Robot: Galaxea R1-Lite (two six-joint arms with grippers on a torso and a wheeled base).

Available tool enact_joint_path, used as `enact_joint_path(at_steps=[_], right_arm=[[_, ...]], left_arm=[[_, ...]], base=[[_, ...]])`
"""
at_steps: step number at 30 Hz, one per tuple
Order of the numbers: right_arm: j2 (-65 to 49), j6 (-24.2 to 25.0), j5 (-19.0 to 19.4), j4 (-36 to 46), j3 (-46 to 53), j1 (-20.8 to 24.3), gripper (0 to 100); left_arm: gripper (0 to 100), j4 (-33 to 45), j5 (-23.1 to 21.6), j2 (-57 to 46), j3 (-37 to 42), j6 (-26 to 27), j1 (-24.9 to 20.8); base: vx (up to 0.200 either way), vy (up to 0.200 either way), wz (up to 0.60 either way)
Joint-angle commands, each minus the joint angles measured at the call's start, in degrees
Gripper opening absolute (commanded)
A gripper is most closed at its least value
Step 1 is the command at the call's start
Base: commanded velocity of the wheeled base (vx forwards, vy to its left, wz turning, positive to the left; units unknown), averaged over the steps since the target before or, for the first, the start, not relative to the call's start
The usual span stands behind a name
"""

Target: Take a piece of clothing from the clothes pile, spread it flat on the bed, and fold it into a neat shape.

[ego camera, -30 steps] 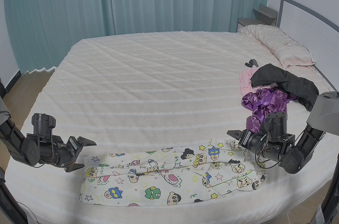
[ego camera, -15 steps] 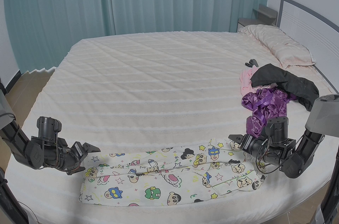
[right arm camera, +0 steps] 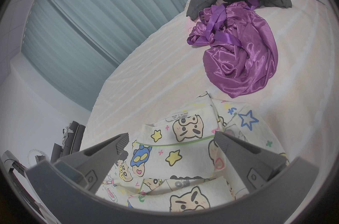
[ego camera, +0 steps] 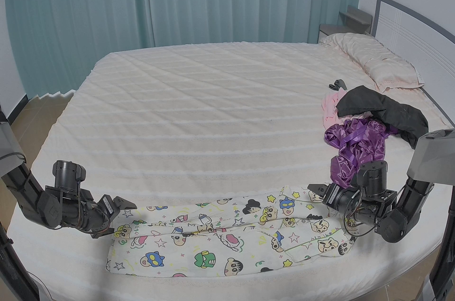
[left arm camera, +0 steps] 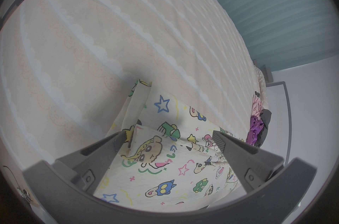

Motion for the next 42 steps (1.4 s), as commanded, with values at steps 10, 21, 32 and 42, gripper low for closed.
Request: enact_joint_path(at_steps=[10, 21, 32, 42], right_arm=[[-0.4, -0.2, -0.2, 0.1, -0.4, 0.6, 100], [-2.2, -3.9, -0.3, 3.3, -2.7, 2.4, 100], [-0.2, -9.8, -0.3, 22.0, -15.6, 4.2, 100], [5.1, -11.7, -1.6, 31.4, -24.4, 3.8, 100]], left_arm=[[0, -0.1, -0.3, 2.3, -0.7, 0.0, -0.1], [0, 0.1, -0.3, 2.1, -0.4, 0.2, 0.3], [0, -0.1, -0.3, -0.4, -0.4, 0.1, 1.3], [0, -4.5, -2.5, -2.4, -4.2, 0.1, 2.2]], base=[[0.000, 0.000, 0.00], [0.000, 0.000, 0.00], [0.000, 0.000, 0.00], [0.000, 0.000, 0.00]])
